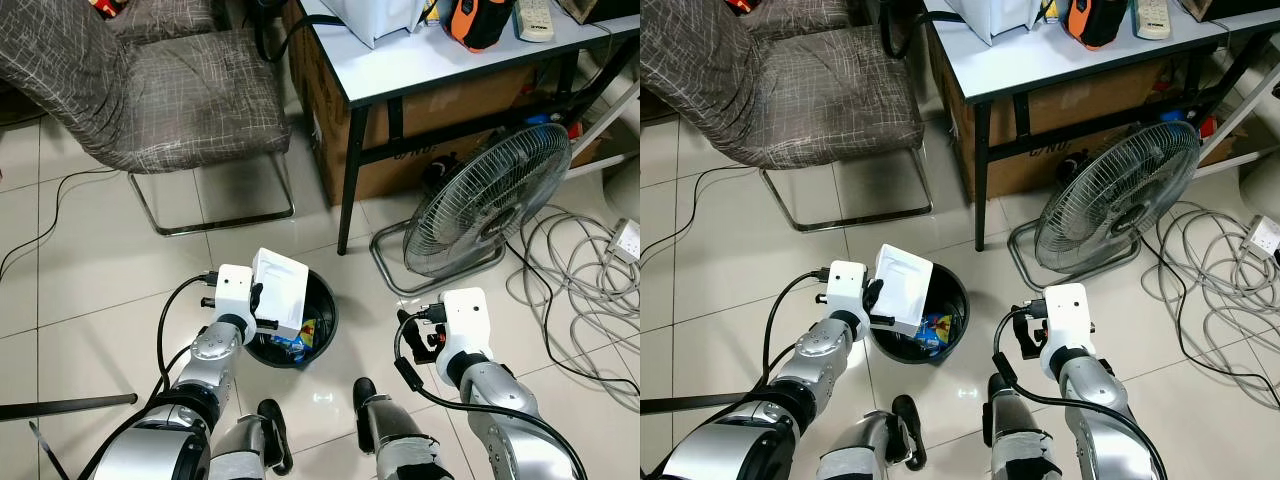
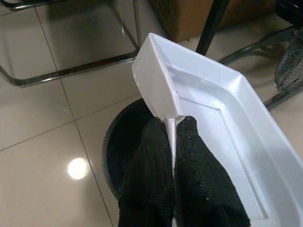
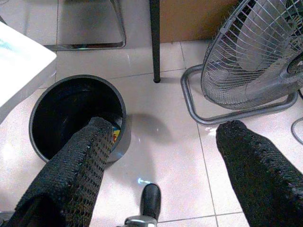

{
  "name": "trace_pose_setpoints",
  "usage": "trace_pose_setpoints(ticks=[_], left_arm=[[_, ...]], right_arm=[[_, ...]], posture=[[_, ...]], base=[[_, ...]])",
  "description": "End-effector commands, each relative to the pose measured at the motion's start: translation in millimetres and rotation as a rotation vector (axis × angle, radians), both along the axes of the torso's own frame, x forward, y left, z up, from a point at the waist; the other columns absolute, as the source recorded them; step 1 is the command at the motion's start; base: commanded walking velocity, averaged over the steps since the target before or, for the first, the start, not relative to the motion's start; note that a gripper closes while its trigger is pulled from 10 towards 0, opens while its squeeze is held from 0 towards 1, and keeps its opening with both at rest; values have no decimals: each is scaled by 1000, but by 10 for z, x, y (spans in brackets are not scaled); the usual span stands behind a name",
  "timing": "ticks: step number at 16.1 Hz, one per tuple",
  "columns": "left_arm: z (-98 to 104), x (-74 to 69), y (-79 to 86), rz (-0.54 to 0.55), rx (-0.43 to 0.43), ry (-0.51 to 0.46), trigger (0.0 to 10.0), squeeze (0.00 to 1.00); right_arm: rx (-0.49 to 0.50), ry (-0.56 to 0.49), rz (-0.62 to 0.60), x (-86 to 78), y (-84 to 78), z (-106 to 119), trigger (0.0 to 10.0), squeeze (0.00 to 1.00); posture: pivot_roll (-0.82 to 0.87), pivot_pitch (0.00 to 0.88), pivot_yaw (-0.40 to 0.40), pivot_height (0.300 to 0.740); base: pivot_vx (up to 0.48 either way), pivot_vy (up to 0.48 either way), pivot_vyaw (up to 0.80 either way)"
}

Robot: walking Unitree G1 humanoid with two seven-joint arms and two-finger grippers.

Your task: Picking trash to rubbish bin

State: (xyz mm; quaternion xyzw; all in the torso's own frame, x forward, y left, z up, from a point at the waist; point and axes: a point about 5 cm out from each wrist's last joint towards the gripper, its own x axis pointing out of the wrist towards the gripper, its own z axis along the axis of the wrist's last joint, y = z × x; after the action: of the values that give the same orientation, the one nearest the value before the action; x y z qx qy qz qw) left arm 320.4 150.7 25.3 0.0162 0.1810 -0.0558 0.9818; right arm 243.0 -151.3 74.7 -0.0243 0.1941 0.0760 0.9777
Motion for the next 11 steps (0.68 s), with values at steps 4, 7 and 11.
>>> trace_pose_setpoints(ticks=[4,7,11], left_arm=[[-100,-85,38,21,-5,34,10000,1000],[-111,-96,36,21,-6,35,10000,1000],[-124,-109,47,24,-4,38,10000,1000]], right_arm=[[2,15,-5,-38,-6,-17,10000,0],[4,17,-5,-49,3,-21,10000,0],[3,17,-5,-53,4,-24,10000,0]], posture=[[-262,356,45,740],[-263,357,46,740],[-263,357,46,740]], base=[[0,0,0],[0,0,0],[0,0,0]])
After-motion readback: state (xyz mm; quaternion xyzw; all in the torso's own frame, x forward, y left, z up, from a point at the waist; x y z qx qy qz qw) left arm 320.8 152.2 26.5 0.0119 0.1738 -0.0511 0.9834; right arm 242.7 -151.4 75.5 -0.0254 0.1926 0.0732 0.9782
